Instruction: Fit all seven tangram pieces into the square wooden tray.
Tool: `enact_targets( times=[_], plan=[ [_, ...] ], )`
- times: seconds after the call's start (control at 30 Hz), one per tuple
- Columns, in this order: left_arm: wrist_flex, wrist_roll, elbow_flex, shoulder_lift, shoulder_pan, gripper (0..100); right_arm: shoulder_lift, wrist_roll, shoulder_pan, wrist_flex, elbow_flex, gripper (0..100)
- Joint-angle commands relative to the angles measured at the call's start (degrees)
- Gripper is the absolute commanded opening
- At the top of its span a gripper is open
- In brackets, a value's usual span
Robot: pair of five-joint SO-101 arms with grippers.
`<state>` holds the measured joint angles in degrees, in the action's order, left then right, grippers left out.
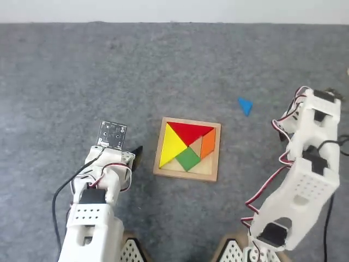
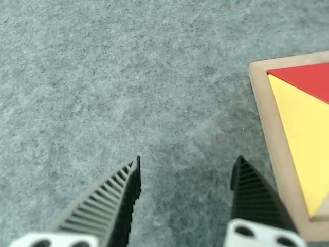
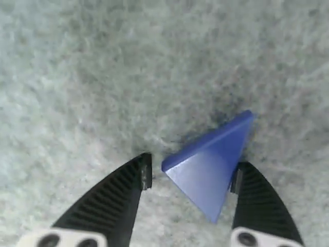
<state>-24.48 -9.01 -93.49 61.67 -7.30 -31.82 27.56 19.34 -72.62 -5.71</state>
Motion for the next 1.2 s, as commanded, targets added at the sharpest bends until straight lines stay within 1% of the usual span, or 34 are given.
enact_targets(
  times=[0.0,0.07,0.1,0.17,0.27,0.47,0.53,0.67,0.77,0.87,0.93,1.03,1.17],
  plan=[
    [0.97,-0.53,0.31,1.05,-0.35,28,-1.45,0.44,2.15,-1.45,-4.57,17.8],
    [0.97,-0.53,0.31,1.05,-0.35,28,-1.63,0.44,2.86,-0.92,-4.75,11.7],
    [0.97,-0.53,0.31,1.05,-0.35,28,-1.63,0.44,3.21,-0.66,-4.75,10.7],
    [0.97,-0.53,0.31,1.05,-0.35,28,-1.71,0.70,3.74,-0.57,-4.75,10.6],
    [0.97,-0.53,0.31,1.05,-0.35,28,-1.71,3.08,4.00,-0.66,-4.75,10.6],
    [0.97,-0.53,0.31,1.05,-0.35,28,0.66,2.29,4.00,-1.36,-4.57,10.1],
    [0.97,-0.53,0.31,1.05,-0.35,28,3.03,0.00,3.56,-2.95,-4.48,10.1],
    [0.97,-0.53,0.31,1.05,-0.26,28,9.45,-7.47,2.07,-6.64,-4.48,10.1],
    [1.05,-0.53,0.31,1.05,-0.26,28,14.20,-15.47,0.40,-8.75,-4.48,10.1],
    [1.05,-0.53,0.31,1.05,-0.26,28,17.63,-23.65,-2.95,-11.65,-4.48,10.1],
    [1.14,-0.53,0.31,1.05,-0.26,28,18.95,-30.59,-6.02,-14.37,-4.48,10.1],
    [1.23,-0.53,0.31,1.05,-0.26,28,19.56,-42.90,-12.09,-18.59,-4.48,10.1],
    [1.23,-0.53,0.31,1.05,-0.26,28,19.38,-58.55,-23.52,-23.34,-4.48,10.1]
  ],
)
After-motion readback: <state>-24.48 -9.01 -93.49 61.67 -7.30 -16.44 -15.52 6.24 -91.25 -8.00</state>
